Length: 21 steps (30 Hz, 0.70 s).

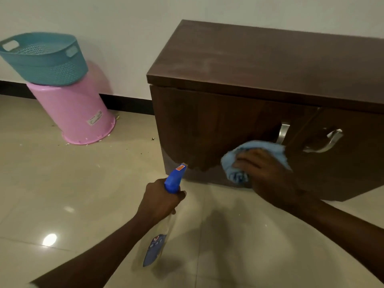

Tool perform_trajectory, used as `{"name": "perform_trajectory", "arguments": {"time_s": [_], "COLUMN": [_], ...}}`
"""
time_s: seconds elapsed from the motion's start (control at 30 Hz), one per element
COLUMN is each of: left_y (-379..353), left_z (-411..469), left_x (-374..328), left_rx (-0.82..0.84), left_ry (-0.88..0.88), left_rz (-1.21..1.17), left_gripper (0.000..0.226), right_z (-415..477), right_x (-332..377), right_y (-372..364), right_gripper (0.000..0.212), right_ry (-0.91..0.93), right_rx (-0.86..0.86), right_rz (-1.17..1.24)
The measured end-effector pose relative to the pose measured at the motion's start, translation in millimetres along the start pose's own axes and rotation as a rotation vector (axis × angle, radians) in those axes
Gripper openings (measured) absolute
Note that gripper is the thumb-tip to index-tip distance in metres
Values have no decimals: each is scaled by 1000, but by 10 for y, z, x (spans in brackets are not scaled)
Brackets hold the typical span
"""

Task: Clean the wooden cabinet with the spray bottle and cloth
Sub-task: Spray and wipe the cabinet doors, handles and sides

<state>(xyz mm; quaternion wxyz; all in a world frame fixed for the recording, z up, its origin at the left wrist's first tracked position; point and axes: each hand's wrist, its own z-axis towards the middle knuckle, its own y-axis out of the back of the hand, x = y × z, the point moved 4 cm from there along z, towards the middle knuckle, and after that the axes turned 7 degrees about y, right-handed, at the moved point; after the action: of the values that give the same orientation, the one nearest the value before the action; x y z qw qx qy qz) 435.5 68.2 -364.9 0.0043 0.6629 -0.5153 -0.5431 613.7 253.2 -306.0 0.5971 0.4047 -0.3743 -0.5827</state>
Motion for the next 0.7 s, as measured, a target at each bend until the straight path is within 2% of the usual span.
{"name": "perform_trajectory", "arguments": {"time_s": [0.03, 0.1, 0.13, 0.23, 0.3, 0.4, 0.53, 0.63, 0.7], "left_y": [-71, -211, -272, -412, -495, -639, -730, -631, -518], "left_z": [17, 18, 15, 34, 14, -52, -76, -54, -64], "left_x": [-7, -14, -25, -51, -87, -157, -166, -110, -83], "left_rx": [39, 119, 147, 190, 219, 274, 289, 245, 231], "left_ry": [11, 33, 40, 53, 57, 9, -17, 29, 50], "left_rz": [14, 35, 51, 67, 77, 153, 212, 101, 56], "left_gripper": [18, 19, 20, 24, 23, 20, 20, 21, 20], "right_z": [54, 209, 231, 245, 260, 210, 251, 200, 67], "right_x": [-12, -77, -99, -99, -113, -109, -159, -99, -196], "right_y": [130, 439, 575, 789, 727, 465, 314, -11, -290], "right_gripper": [25, 38, 36, 20, 19, 25, 27, 30, 32], "right_ry": [10, -51, -90, -114, -55, -15, -43, 113, 116], "right_rx": [-105, -269, -357, -493, -481, -358, -373, -220, -44], "right_rz": [-45, -163, -168, -204, -198, -168, -154, -111, -81]}}
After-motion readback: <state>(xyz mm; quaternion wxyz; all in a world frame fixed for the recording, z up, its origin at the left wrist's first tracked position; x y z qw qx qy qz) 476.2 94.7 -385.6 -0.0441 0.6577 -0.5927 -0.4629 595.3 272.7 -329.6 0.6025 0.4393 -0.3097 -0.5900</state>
